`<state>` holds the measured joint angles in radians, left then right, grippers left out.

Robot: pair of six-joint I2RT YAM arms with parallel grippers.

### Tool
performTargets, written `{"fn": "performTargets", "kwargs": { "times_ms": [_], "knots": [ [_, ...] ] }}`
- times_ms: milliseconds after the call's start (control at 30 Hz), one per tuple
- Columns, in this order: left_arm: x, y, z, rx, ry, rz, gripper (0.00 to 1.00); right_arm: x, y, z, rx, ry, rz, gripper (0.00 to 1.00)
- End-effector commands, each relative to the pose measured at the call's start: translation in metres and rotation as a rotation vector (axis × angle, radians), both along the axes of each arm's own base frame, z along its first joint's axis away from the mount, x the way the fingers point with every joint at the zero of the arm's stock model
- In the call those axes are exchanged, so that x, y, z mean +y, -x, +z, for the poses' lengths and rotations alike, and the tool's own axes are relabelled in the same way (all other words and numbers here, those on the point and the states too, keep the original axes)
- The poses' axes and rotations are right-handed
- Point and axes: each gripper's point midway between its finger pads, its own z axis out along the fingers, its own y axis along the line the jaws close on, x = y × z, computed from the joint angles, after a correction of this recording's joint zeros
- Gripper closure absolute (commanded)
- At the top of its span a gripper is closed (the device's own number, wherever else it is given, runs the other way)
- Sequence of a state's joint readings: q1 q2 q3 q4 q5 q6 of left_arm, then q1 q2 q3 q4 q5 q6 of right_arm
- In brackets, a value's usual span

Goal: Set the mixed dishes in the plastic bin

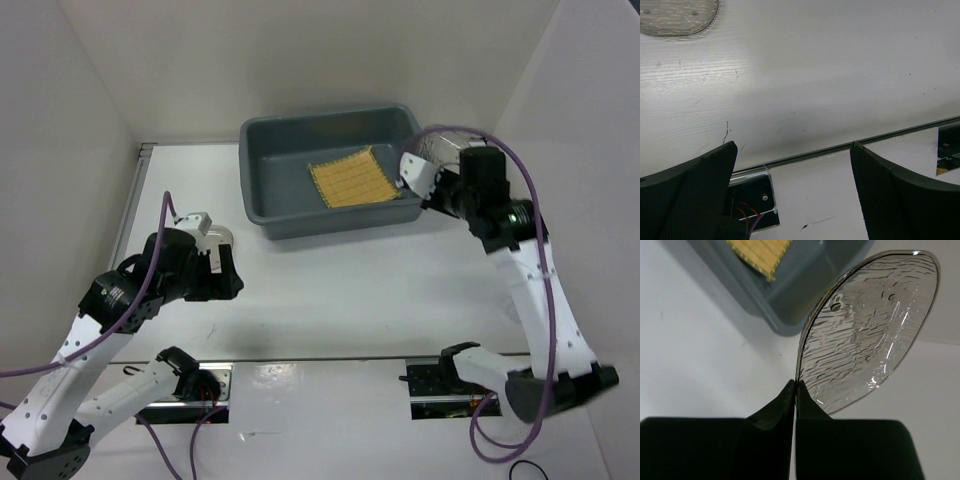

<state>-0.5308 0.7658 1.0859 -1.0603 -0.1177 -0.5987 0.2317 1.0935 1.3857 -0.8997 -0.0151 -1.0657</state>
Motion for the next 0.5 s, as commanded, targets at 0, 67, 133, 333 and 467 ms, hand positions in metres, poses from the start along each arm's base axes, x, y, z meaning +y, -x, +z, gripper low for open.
{"fn": "performTargets", "kwargs": {
  "times_ms": [0,67,133,333,467],
  "knots": [
    [-0.002,-0.005,0.006,-0.041,0.014,-0.027,0.0,0.036,-0.052,-0.015,0.083,-0.07,-0.018,1.0],
    [-0.004,-0.005,0.008,-0.046,0.024,-0.033,0.0,0.056,-0.072,-0.005,0.083,-0.093,-0.002,1.0],
    [-0.006,-0.004,0.004,-0.034,0.027,-0.042,0.0,0.084,-0.096,-0.018,0.127,-0.102,0.018,1.0],
    [-0.004,-0.005,0.004,-0.039,0.04,-0.033,0.0,0.127,-0.149,-0.06,0.217,-0.124,0.03,1.0],
    [-0.005,-0.005,0.005,-0.036,0.045,-0.039,0.0,0.146,-0.182,-0.072,0.224,-0.12,0.038,1.0]
  ]
}}
